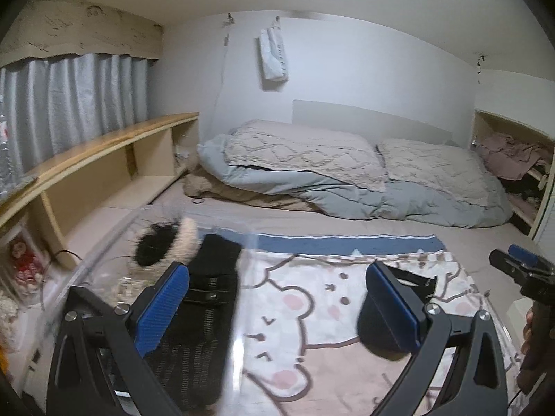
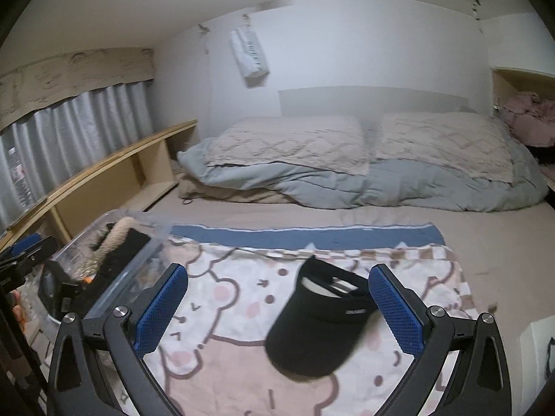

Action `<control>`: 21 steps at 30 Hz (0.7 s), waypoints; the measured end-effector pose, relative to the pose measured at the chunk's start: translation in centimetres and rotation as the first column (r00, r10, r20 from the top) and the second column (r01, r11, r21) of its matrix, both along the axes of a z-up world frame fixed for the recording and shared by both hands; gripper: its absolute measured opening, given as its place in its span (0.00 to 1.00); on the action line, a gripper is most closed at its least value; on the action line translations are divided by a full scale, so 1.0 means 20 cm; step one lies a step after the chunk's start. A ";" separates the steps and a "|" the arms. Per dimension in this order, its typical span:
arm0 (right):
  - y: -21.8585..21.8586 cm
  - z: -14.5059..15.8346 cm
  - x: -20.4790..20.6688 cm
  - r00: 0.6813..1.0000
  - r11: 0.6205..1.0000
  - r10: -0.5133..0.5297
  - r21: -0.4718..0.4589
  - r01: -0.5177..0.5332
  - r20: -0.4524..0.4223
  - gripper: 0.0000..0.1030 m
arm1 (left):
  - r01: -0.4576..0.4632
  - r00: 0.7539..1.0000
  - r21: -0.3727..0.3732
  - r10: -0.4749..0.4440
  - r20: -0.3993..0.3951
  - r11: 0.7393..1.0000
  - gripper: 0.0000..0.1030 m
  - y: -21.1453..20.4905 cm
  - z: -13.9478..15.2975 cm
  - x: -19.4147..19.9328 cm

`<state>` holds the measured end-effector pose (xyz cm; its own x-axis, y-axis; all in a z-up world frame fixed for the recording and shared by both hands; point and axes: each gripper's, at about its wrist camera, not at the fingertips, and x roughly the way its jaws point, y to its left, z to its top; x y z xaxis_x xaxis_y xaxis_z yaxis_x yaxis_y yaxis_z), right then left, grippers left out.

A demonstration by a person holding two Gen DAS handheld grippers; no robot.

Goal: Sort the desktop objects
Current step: 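Move both tools toward the black visor cap on the sheet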

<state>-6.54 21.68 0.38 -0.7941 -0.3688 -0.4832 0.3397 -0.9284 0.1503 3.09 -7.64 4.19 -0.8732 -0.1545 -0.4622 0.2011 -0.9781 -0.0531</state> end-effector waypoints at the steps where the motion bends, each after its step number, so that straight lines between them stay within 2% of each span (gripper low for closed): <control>1: 0.03 -0.01 -0.01 1.000 1.000 -0.014 -0.002 0.014 0.001 1.00 | 0.005 1.000 0.005 -0.005 -0.001 1.000 1.00 0.01 0.00 -0.01; 9: 0.18 -0.06 -0.05 0.995 0.996 -0.092 0.008 0.092 -0.033 1.00 | 0.043 0.999 -0.007 -0.043 0.006 0.999 1.00 0.18 -0.04 -0.15; 21: 0.28 -0.15 -0.12 0.988 0.988 -0.156 -0.009 0.156 -0.001 1.00 | 0.097 0.995 -0.004 -0.097 0.029 0.995 1.00 0.38 -0.12 -0.31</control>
<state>-9.01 27.21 -2.58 -0.8431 -0.2446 -0.4790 0.1911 -0.9687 0.1583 -3.15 -0.01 1.87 -0.8707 -0.0726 -0.4864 0.1068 -0.9933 -0.0430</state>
